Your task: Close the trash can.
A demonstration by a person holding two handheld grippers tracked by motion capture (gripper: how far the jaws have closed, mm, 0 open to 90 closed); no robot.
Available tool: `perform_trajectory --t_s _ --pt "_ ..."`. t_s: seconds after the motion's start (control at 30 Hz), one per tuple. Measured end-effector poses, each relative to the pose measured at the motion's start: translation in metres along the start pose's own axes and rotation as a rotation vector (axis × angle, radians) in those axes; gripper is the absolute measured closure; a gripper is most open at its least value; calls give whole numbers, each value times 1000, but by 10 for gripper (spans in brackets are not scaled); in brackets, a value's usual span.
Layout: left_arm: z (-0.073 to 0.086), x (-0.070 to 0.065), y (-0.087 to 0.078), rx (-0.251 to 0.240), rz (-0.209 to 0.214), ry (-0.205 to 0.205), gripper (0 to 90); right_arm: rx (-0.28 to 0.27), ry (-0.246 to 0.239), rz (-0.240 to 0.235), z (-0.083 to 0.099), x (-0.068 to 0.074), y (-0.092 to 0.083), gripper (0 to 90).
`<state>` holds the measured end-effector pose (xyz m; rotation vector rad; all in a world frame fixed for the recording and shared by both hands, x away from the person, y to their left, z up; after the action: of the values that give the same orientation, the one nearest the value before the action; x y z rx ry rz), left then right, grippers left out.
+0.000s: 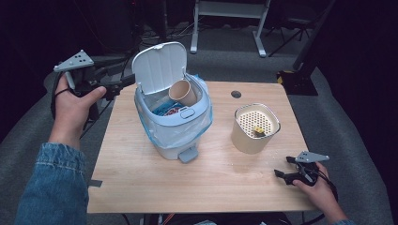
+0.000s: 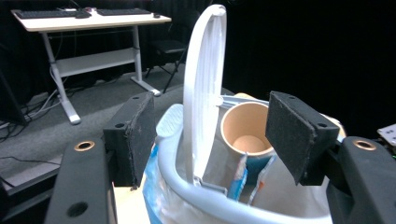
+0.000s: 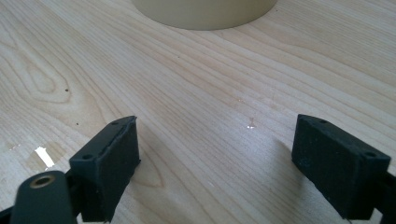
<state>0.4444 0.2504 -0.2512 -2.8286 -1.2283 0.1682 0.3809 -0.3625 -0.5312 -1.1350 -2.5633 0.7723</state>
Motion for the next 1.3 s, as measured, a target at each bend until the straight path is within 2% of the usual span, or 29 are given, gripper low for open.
perform_trajectory --t_s 0.1,0.27,0.37,0.43,0.6,0.7,0.93,1.03,1.2,1.3 --pt "-1 1 8 0 -7 5 338 0 0 1 0 0 0 149" --pt "-3 -4 19 -14 22 -9 351 0 0 0 0 0 0 150" --pt "-3 -8 21 -7 46 -6 366 0 -1 1 0 0 0 150" --pt "-3 -12 21 -1 47 8 361 0 0 0 0 0 0 150" --pt "-3 -27 14 3 123 7 389 -1 -3 -1 0 0 0 162" --pt "0 -39 13 17 186 -2 401 -6 -9 -12 0 1 -1 187" --pt "15 -66 19 78 293 -28 435 -6 -9 -12 0 1 -1 186" --pt "20 -73 23 107 308 -17 443 -6 -12 -17 0 1 -1 187" --pt "25 -82 29 137 342 -36 474 -6 -16 -22 0 1 -1 189" --pt "27 -84 36 149 332 -64 497 -6 -21 -28 0 0 -1 192"
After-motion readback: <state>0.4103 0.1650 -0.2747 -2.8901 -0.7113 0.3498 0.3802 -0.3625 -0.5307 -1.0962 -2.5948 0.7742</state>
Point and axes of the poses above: each handheld gripper's, and its own axes: y roughly forward along the jaws, z roughly out of its underside, x roughly to its left, the point moved 4 cm from there along y, roughly forward along the jaws, and after that the axes turned 9 degrees about -x, right-handed, at the moved point
